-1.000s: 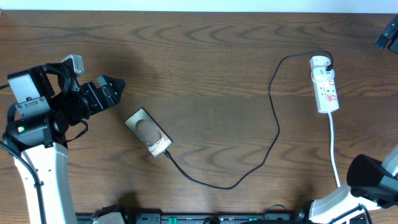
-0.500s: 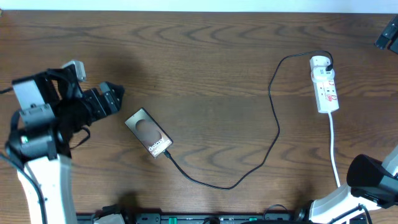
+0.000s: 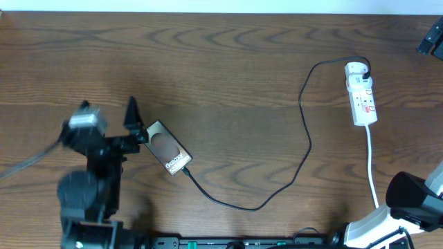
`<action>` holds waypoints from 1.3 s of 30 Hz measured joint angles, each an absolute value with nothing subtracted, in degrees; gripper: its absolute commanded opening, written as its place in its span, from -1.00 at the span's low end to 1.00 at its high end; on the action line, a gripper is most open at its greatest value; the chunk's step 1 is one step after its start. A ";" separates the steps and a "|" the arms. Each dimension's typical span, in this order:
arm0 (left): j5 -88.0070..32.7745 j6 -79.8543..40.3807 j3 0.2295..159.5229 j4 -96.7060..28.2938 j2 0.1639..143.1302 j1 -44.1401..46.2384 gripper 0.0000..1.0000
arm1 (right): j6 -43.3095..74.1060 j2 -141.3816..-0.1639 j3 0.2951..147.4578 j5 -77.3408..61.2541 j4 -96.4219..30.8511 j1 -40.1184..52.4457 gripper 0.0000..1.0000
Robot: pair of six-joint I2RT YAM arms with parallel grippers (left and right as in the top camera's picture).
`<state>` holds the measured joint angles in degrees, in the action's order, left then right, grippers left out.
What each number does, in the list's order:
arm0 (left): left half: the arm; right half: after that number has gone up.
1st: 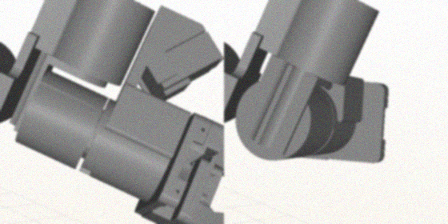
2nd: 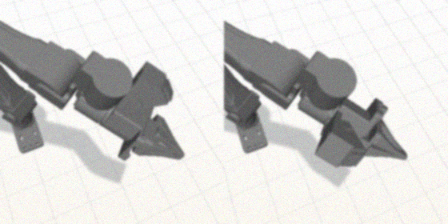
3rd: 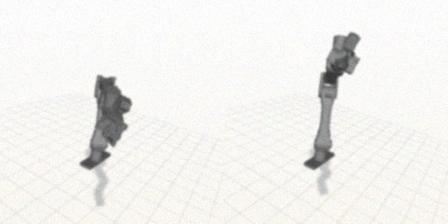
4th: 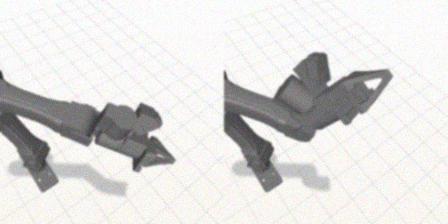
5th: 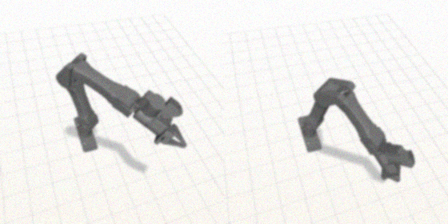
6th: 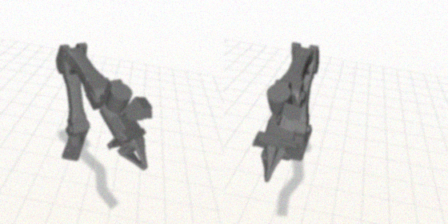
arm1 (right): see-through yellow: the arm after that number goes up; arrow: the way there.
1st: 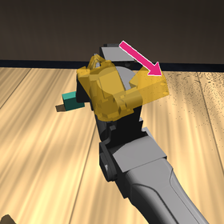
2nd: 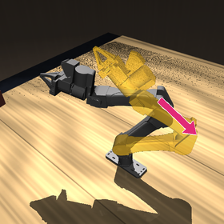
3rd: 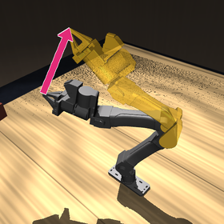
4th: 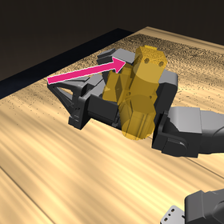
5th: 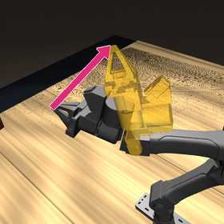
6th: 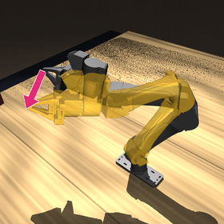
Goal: Plug charger to phone and switch on socket
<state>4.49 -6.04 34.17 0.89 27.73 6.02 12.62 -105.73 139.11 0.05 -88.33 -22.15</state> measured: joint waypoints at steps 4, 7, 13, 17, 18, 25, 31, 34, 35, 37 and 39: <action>6.13 -5.96 20.67 16.84 18.26 5.02 0.84 | 12.62 -105.73 139.09 0.10 -88.29 -22.15 0.98; 6.11 -5.96 12.62 22.39 13.63 2.79 0.83 | 12.62 -105.73 139.06 0.23 -88.29 -22.15 0.98; 2.50 -6.09 4.45 19.14 5.45 -2.42 0.83 | 12.62 -105.73 139.06 0.27 -88.31 -22.15 0.99; 1.41 -6.17 4.19 13.56 2.63 -3.27 0.84 | 12.62 -105.73 139.06 0.25 -88.29 -22.15 0.98; 1.26 -6.17 4.19 12.21 2.13 -3.29 0.83 | 12.62 -105.73 139.06 0.27 -88.29 -22.15 0.99; 0.32 -6.15 4.19 5.02 0.69 -3.99 0.83 | 12.62 -105.73 139.06 0.27 -88.29 -22.15 0.99; 0.08 -6.15 4.08 -5.58 0.58 -5.21 0.83 | 12.62 -105.73 139.06 0.27 -88.29 -22.15 0.99; -0.14 -6.15 4.27 -9.45 0.62 -5.21 0.84 | 12.62 -105.73 139.06 0.27 -88.31 -22.15 0.99; -0.14 -6.15 4.62 -10.59 0.58 -5.21 0.83 | 12.62 -105.73 139.06 0.30 -88.27 -22.15 0.99; -0.14 -6.13 4.75 -11.05 0.58 -5.21 0.83 | 12.62 -105.73 139.06 0.30 -88.29 -22.15 0.99; -0.16 -6.04 4.80 -11.27 0.58 -5.21 0.83 | 12.62 -105.73 139.06 0.30 -88.29 -22.15 0.99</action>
